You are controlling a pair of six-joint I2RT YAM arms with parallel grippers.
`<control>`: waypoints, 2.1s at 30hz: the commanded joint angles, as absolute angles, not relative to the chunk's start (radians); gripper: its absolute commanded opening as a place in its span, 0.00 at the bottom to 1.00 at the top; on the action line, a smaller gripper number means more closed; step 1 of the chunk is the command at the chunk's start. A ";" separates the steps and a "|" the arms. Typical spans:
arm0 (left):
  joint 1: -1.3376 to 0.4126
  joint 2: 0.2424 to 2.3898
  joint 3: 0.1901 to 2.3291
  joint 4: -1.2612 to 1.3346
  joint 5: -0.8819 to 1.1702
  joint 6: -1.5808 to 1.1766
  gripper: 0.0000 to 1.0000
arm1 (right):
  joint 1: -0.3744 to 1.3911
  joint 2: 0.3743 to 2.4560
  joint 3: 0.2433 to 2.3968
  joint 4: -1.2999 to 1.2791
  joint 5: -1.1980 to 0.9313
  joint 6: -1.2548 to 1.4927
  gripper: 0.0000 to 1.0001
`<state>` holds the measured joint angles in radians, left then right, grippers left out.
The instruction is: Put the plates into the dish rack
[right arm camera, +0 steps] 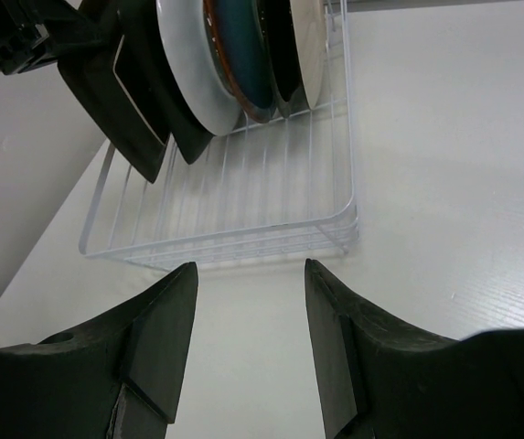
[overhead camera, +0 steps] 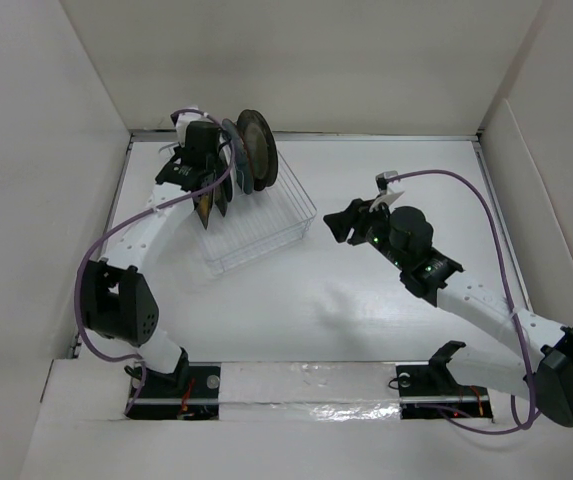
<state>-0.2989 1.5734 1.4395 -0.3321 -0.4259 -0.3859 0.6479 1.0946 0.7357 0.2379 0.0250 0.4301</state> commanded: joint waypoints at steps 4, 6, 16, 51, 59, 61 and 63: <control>-0.256 1.563 1.511 -0.164 -0.489 -0.281 0.00 | 0.641 1.091 0.724 0.255 0.011 0.422 0.56; -0.247 1.572 1.513 -0.144 -0.469 -0.258 0.00 | 0.641 1.092 0.724 0.258 0.011 0.422 0.56; -0.238 1.595 1.382 -0.006 -0.443 -0.203 0.00 | 0.641 1.097 0.724 0.258 0.011 0.420 0.56; -0.238 0.906 1.056 -0.110 -0.239 -0.462 0.99 | 0.433 0.668 0.571 0.183 0.345 0.529 1.00; -0.238 0.629 0.855 -0.164 -0.252 -0.449 0.99 | 0.399 0.567 0.511 0.186 0.387 0.534 1.00; -0.238 0.586 0.835 -0.164 -0.249 -0.449 0.97 | 0.399 0.594 0.534 0.161 0.377 0.534 1.00; -0.238 0.566 0.822 -0.149 -0.238 -0.445 0.97 | 0.399 0.603 0.551 0.129 0.373 0.526 1.00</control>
